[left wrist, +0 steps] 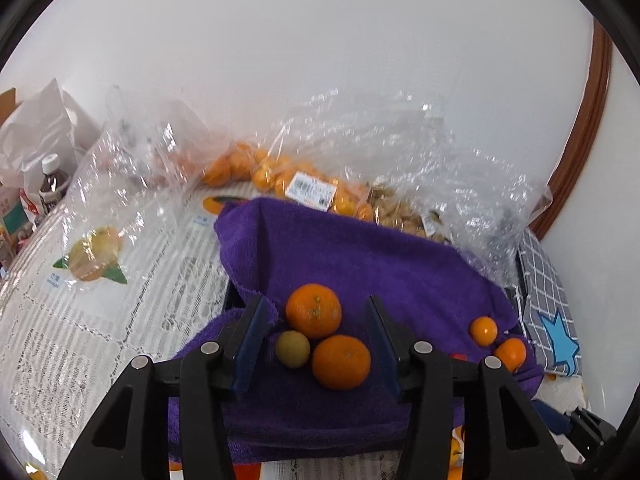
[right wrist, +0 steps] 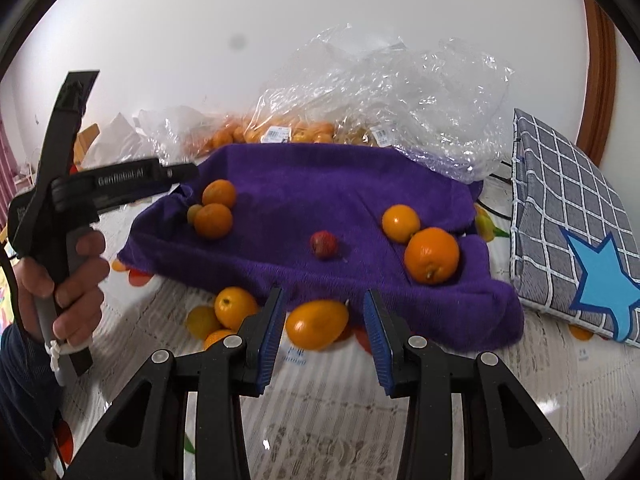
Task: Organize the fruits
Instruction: 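Grasp a large orange beside the towel with the right tool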
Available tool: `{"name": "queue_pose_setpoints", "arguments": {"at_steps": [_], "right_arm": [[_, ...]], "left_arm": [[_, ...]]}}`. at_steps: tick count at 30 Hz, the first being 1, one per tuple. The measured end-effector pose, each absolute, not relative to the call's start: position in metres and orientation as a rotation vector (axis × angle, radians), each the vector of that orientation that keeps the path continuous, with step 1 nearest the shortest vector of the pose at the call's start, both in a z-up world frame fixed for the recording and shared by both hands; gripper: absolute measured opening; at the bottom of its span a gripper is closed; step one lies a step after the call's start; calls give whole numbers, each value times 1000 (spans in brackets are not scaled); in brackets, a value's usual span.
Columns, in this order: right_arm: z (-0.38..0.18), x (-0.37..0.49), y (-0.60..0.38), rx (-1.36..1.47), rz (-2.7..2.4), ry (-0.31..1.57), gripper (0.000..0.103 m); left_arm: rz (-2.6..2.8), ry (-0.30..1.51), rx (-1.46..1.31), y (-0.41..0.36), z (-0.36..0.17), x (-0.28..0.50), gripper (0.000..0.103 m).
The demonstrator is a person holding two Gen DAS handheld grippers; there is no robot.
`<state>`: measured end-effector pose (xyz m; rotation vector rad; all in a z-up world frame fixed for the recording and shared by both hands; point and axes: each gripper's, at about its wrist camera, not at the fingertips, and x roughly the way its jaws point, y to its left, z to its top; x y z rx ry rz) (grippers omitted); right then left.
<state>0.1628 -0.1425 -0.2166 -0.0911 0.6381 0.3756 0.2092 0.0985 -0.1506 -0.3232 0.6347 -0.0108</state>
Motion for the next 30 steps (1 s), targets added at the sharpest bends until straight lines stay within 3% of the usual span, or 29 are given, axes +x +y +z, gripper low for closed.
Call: {"name": "queue_pose_setpoints", "arguments": {"at_steps": [9, 30], "right_arm": [[-220, 148, -144, -93, 346, 669, 40], [-249, 183, -128, -96, 385, 758, 43]], "left_arm": [[-28, 568, -345, 106, -144, 177, 51], [-38, 601, -291, 113, -153, 143, 51]]}}
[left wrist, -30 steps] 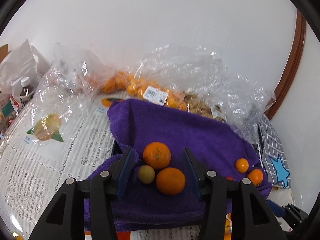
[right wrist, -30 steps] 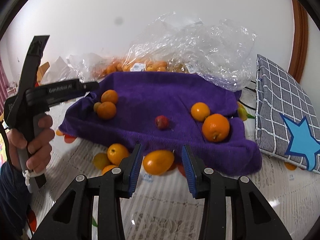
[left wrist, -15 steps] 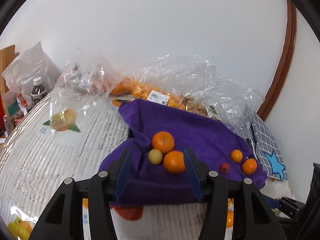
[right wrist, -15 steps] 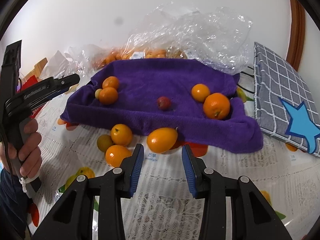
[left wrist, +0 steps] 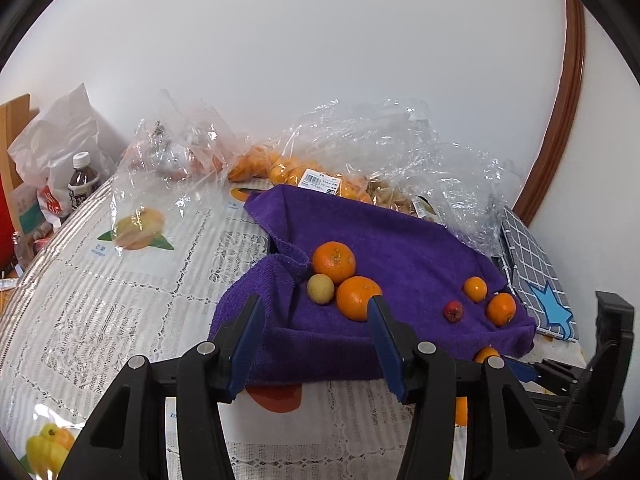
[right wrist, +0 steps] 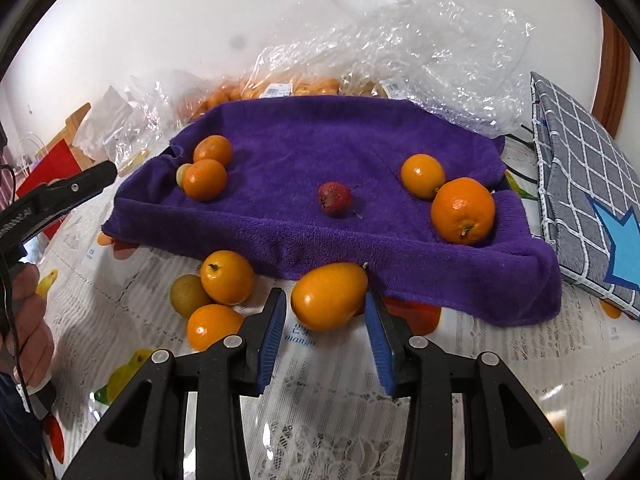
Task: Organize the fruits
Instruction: 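Grasp a large orange beside the towel with the right tool, then grasp a yellow-green fruit with the left tool while the right tool holds the orange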
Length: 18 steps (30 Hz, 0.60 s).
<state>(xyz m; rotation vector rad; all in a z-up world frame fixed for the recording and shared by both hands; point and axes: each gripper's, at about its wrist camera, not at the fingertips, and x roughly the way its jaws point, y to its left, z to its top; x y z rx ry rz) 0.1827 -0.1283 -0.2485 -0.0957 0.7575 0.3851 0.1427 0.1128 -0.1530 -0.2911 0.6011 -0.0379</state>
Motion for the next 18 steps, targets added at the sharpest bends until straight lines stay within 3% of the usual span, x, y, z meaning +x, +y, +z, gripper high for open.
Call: {"name": "queue_pose_setpoints", "arguments": {"at_steps": [18], "right_arm": [[-250, 173, -140, -68, 390, 734, 36]], "left_arm": [[-63, 633, -324, 113, -160, 145, 51]]}}
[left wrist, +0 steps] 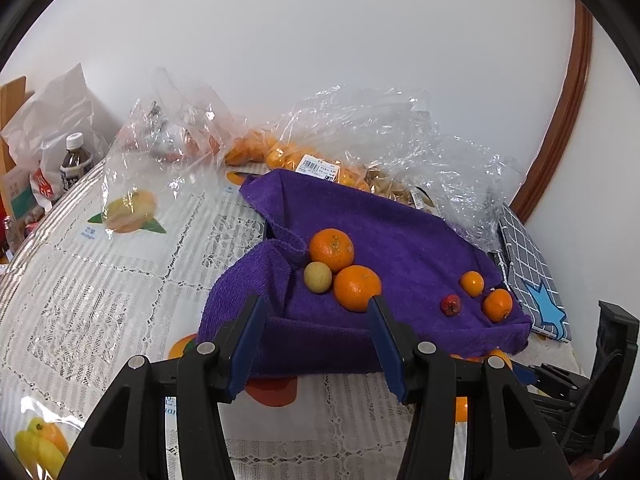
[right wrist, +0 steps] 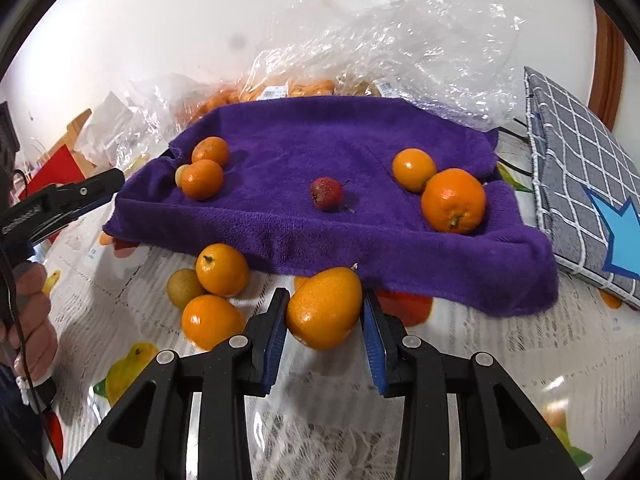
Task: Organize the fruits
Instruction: 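Grasp a yellow-green fruit with the left tool while the right tool holds the orange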
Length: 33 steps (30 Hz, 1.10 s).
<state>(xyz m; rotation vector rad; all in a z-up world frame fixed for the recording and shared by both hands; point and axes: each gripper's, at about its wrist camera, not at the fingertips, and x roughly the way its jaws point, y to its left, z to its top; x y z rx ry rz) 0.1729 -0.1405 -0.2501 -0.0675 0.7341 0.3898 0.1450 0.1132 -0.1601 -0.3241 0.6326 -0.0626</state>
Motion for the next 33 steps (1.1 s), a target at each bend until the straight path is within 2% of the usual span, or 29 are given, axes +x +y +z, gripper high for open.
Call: {"name": "queue_pose_setpoints", "arguments": {"at_steps": [7, 15, 18, 20, 24, 33], "right_arm": [[-246, 151, -166, -68, 407, 667, 36], [-241, 133, -216, 44, 436, 608, 36], [-240, 133, -227, 76, 419, 601, 36], [-240, 132, -229, 81, 425, 597, 36], [-239, 131, -224, 58, 428, 598, 36], [-241, 133, -229, 77, 415, 608, 36]], "left_arm": [[-266, 665, -411, 100, -168, 133, 51], [-333, 750, -294, 46, -180, 129, 50], [-323, 780, -293, 37, -184, 134, 40], [-319, 798, -295, 33, -187, 136, 38], [-308, 832, -296, 33, -193, 140, 23], [-216, 771, -326, 53, -187, 130, 18]]}}
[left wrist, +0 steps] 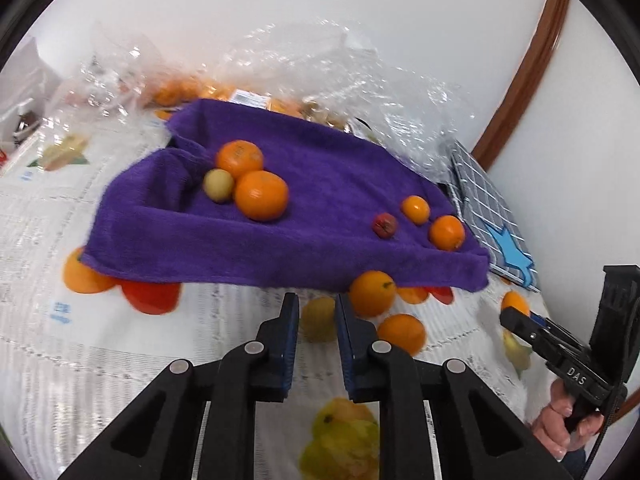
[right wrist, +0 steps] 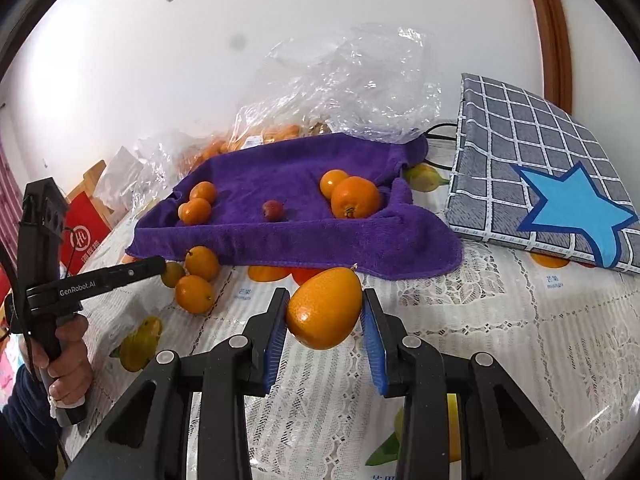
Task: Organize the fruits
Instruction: 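Grasp a yellow-green fruit with the left tool while the right tool holds the orange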
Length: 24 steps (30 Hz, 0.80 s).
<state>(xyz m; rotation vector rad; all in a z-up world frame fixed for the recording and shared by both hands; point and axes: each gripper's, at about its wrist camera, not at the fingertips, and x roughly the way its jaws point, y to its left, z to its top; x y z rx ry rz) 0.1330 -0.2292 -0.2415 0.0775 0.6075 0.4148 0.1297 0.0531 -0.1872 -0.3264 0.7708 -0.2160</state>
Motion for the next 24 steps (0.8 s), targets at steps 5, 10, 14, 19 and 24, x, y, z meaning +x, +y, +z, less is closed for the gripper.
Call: {"name": "queue_pose_setpoints", "arguments": {"at_steps": [5, 10, 14, 19, 24], "right_arm": [[-243, 135, -228, 77, 420, 624, 36], [-245, 138, -231, 94, 417, 636, 36], [-245, 137, -229, 84, 422, 635, 36], [-246, 137, -230, 93, 419, 639, 36], [-245, 137, -227, 80, 423, 639, 36]], "left_arm": [[-254, 813, -279, 42, -190, 135, 24], [-254, 871, -206, 30, -195, 142, 25], [-267, 868, -241, 35, -196, 141, 22], [-239, 863, -262, 39, -196, 141, 23], [-238, 832, -270, 41, -193, 137, 22]]}}
